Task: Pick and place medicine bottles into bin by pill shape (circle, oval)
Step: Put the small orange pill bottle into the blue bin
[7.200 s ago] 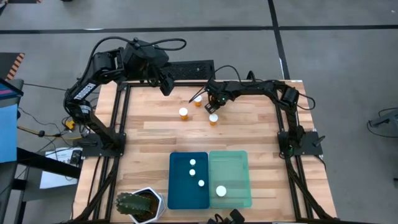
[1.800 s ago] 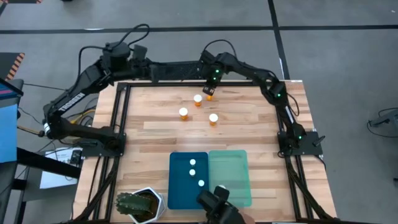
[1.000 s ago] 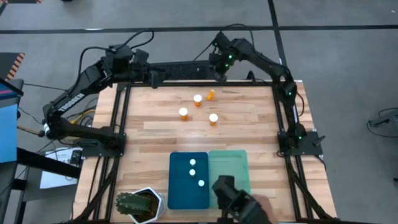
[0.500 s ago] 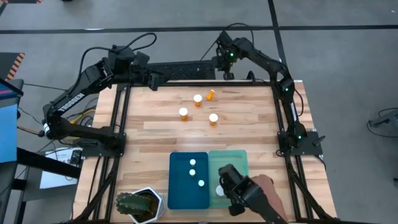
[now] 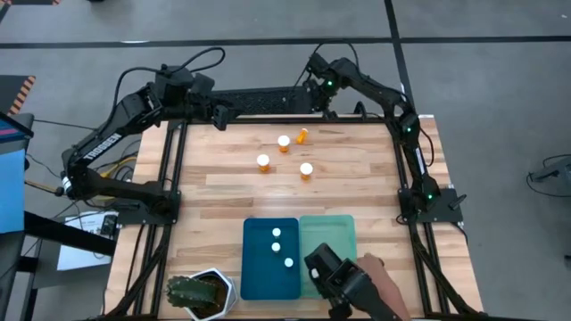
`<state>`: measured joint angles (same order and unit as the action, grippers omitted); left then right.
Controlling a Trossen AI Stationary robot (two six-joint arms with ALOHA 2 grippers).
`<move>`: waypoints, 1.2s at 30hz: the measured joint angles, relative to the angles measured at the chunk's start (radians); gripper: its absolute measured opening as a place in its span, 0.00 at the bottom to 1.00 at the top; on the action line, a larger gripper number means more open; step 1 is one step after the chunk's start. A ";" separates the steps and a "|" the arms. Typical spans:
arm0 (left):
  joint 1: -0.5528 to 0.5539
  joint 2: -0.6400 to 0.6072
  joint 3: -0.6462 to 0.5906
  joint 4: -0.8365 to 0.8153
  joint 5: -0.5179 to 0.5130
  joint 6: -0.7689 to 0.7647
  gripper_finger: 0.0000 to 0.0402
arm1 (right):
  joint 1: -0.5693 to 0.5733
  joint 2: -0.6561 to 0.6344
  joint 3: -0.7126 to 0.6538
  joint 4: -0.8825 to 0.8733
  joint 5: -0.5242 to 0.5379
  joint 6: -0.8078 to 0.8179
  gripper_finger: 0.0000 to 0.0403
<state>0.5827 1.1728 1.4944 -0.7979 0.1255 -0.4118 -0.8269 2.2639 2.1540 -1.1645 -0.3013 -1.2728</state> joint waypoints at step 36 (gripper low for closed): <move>-0.065 0.961 0.222 0.587 -0.137 -0.403 0.08 | 0.340 -0.802 0.048 -0.248 0.102 0.883 0.00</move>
<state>0.5174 2.1342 1.7162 -0.2112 -0.0113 -0.8144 -0.4873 1.4623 2.2021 -1.4126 -0.1992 -0.3900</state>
